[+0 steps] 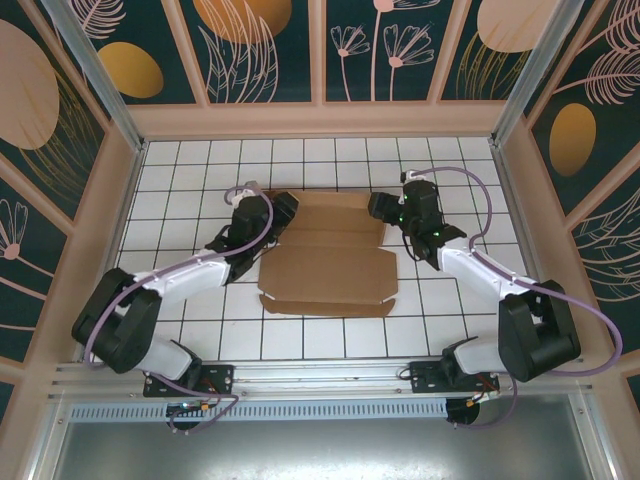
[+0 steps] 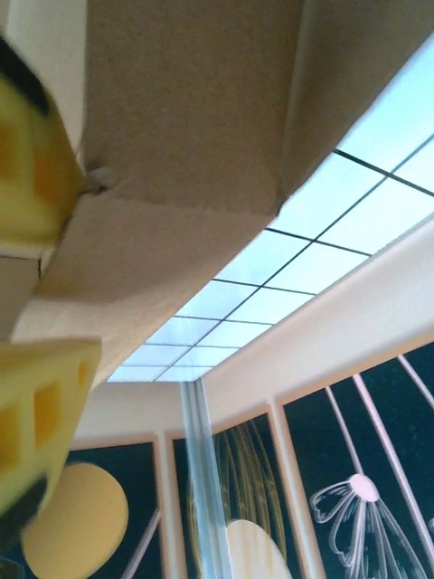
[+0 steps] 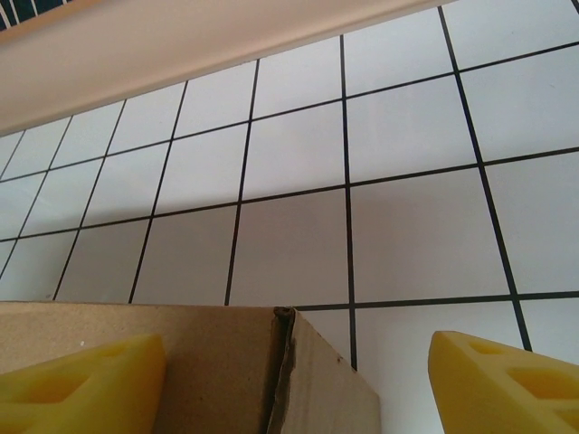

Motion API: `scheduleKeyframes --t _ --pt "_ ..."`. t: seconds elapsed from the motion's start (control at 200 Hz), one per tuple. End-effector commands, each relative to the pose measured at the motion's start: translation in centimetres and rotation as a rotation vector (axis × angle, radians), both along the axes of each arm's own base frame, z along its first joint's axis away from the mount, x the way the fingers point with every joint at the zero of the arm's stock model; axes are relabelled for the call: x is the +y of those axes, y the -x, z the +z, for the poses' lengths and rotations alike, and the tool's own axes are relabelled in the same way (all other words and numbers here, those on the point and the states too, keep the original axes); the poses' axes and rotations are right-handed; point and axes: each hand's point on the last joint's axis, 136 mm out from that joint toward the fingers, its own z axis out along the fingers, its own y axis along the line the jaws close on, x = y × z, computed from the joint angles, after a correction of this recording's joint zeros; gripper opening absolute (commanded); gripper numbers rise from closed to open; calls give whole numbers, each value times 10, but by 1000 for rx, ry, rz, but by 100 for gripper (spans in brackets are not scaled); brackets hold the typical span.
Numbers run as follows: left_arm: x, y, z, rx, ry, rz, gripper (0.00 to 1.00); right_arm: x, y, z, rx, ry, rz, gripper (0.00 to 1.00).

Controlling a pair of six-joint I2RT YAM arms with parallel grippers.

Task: Fold the paper box

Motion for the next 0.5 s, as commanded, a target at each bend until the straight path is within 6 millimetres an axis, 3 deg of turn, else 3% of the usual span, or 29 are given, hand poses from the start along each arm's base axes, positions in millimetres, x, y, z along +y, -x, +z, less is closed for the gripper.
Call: scheduleKeyframes --t 0.0,0.165,0.25,0.37,0.495 --pt "19 13 23 -96 -217 -49 47 -4 2 -10 23 -4 -13 76" --pt "33 31 51 -160 -406 -186 55 -5 2 -12 29 -2 -15 75" --pt "47 32 59 -179 -416 -201 59 -5 4 -11 28 -4 -14 75" --pt "71 15 53 -121 -425 -187 61 -6 5 -12 27 -3 -16 75" --pt "58 -2 38 -77 -410 -264 61 -5 5 -14 32 -5 -15 75"
